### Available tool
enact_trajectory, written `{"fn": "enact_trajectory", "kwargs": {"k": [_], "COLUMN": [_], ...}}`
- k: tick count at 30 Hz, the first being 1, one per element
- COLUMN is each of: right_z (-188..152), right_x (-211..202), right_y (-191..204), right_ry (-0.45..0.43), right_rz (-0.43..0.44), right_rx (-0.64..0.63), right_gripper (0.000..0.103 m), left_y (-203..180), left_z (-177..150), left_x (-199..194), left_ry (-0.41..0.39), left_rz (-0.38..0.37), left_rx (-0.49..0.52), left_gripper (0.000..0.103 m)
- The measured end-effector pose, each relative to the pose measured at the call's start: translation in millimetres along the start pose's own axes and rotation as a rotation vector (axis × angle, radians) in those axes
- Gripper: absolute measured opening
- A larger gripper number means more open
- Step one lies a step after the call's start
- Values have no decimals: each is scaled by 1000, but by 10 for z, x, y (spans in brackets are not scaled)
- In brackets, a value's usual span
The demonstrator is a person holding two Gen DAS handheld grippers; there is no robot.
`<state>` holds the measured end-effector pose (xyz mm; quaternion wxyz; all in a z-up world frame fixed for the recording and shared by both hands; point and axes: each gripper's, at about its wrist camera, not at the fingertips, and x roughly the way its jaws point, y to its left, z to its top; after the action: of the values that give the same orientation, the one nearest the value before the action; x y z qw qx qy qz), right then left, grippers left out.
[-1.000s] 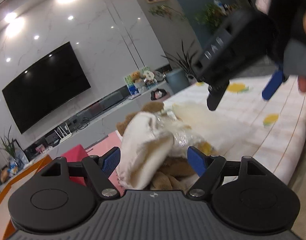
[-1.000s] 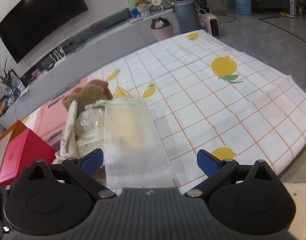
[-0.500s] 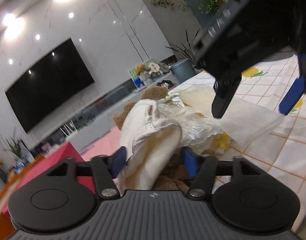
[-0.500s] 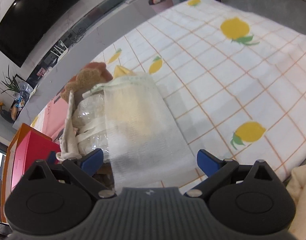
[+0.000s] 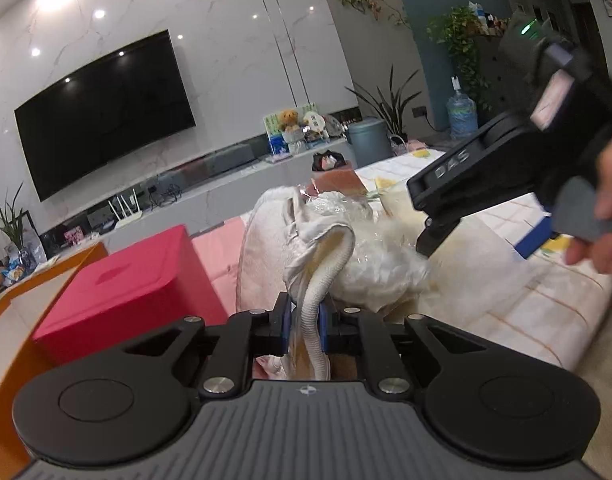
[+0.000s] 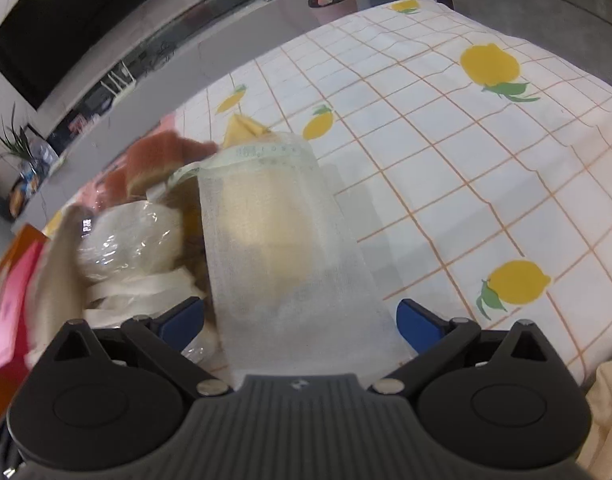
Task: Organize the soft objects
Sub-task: 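Grasp the cream cloth bag with the left tool while the right tool reaches the mesh bag, then close the right tool on the white mesh bag and lift it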
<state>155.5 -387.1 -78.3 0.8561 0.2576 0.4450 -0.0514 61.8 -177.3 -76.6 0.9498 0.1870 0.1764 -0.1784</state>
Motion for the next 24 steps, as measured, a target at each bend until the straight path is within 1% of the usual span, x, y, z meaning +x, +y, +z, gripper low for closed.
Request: {"fn": "enact_trajectory", "kwargs": {"k": [2,3,4,5,6,8,9,11,12,13,14,15,16,17,21,22,23,24], "right_z": [-15,-22,-31,-34,-30,-27,-23,-25,-34,-55,-78,-106,-123,-132,-104,-94,-77,-70], "right_x": [59,77,81,83,85,69,69,73,65,49,15,-21,-53,-69,-64,-60,-46,-33], "right_y": [7,11,2,-4,-14,-27,-30,-20,-4,5,20,29,29,22,10,31,48,64], "right_ry": [10,6,-3,-10,-7,-12,-9,-4,5,12,15,13,6,1,-21,-27,-28,-29], "right_rz": [-21,-28,-36,-46,-57,-85,-101,-130,-145,-157,-162,-159,-158,-157,-163,-166,-175,-186], "right_rx": [-18,-28,-34,-37,-38,-49,-62,-104,-127,-144,-159,-167,-168,-164,-159,-165,-171,-178], "right_gripper": [100,99,91,75,68,47,43,27,26,26,30,32,43,51,52,58,67,71], "left_y": [47,66,59,76,85,95,96,98,81,72,73,71,68,85,25,-1,-19,-50], "left_z": [-43,-62,-91,-114,-144,-190,-209,-235,-254,-265,-300,-315,-329,-343,-380,-386,-396,-393], "left_x": [-133,-181,-226,-270,-306,-321,-329,-320,-330,-331,-322,-307,-287,-249,-189,-181,-178,-170], "left_ry": [8,5,1,-2,0,27,41,68,78,83,86,86,83,79,53,49,51,53], "left_rz": [-7,-3,8,26,42,39,30,10,2,-1,1,3,10,21,48,45,34,24], "left_rx": [-6,-9,-7,-5,-5,-6,-5,14,27,32,27,18,3,-9,0,14,33,52], "left_gripper": [20,20,20,20,20,18,18,19,22,26,41,52,73,79,79,79,79,79]}}
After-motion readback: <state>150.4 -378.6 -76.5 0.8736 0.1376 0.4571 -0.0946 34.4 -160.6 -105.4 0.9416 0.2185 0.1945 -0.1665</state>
